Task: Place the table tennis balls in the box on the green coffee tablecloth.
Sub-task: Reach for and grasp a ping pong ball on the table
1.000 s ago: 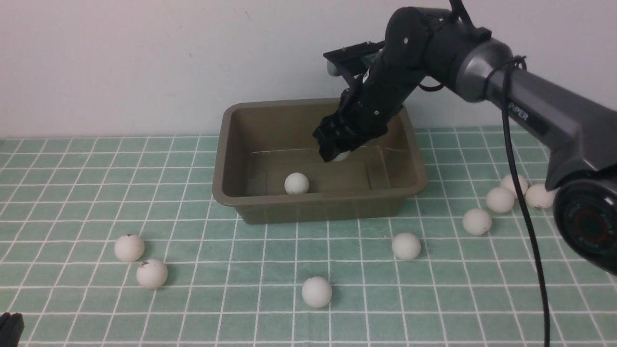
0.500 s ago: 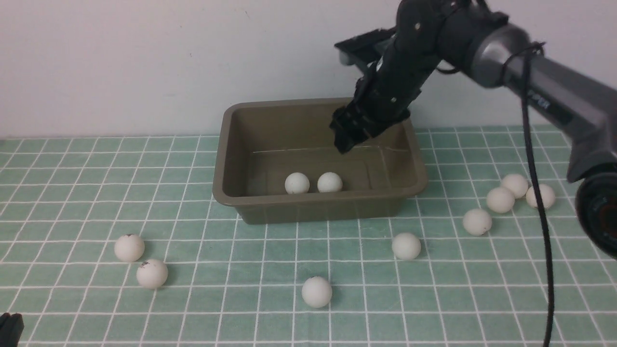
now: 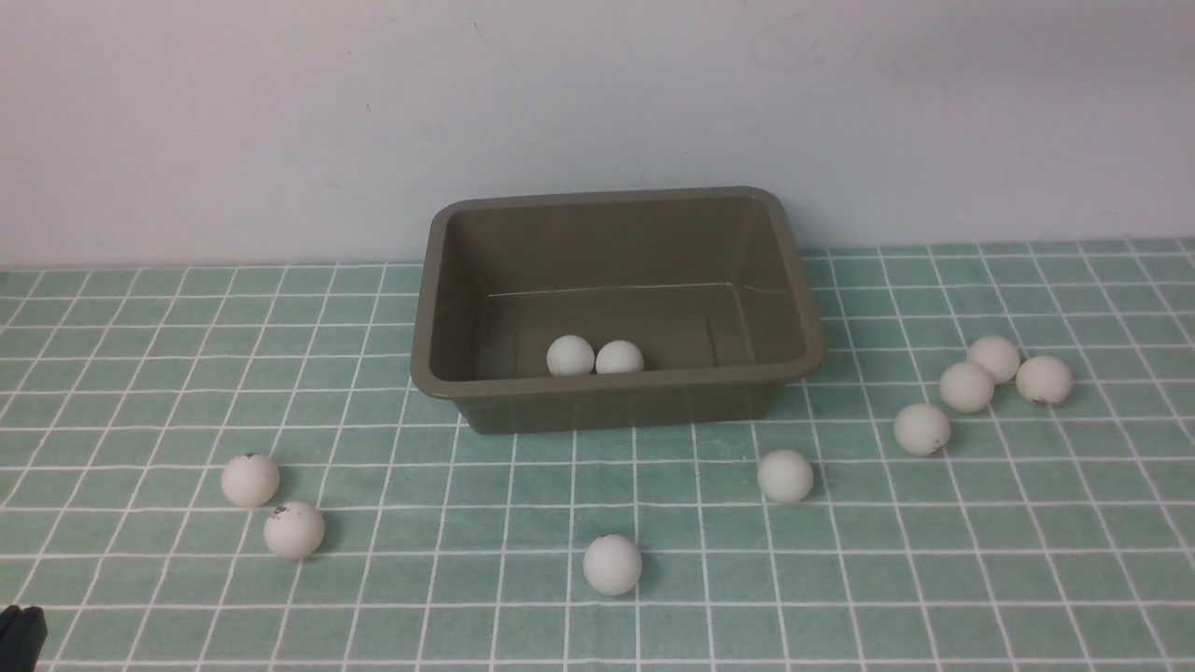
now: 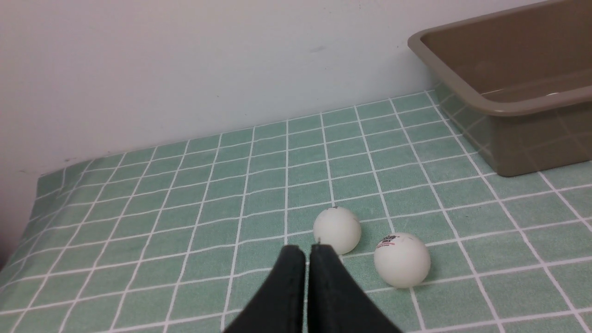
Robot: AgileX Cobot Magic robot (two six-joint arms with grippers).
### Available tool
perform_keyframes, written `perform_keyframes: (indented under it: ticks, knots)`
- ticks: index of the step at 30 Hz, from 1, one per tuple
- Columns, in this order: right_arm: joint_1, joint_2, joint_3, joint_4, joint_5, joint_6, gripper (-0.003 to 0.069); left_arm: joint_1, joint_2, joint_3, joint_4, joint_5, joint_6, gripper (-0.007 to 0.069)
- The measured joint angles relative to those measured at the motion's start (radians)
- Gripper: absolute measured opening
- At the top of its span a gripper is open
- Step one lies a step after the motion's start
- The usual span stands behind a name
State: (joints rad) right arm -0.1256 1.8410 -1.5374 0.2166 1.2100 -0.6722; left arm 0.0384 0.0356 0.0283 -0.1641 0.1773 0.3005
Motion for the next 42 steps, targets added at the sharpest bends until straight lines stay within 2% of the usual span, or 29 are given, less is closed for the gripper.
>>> perform_keyframes:
  ticks: [15,24,42]
  knots:
    - [0.0,0.086,0.0,0.005,-0.122,-0.404,0.0508,0.0,0.0,0.0,0.0,0.0,0.0,-0.0004]
    - [0.0,0.144,0.0,-0.005,-0.181,-0.445,0.0508,0.0,0.0,0.0,0.0,0.0,0.0,-0.0004]
    - [0.0,0.232,0.0,-0.019,-0.27,-0.447,0.0508,0.0,0.0,0.0,0.0,0.0,0.0,-0.0004]
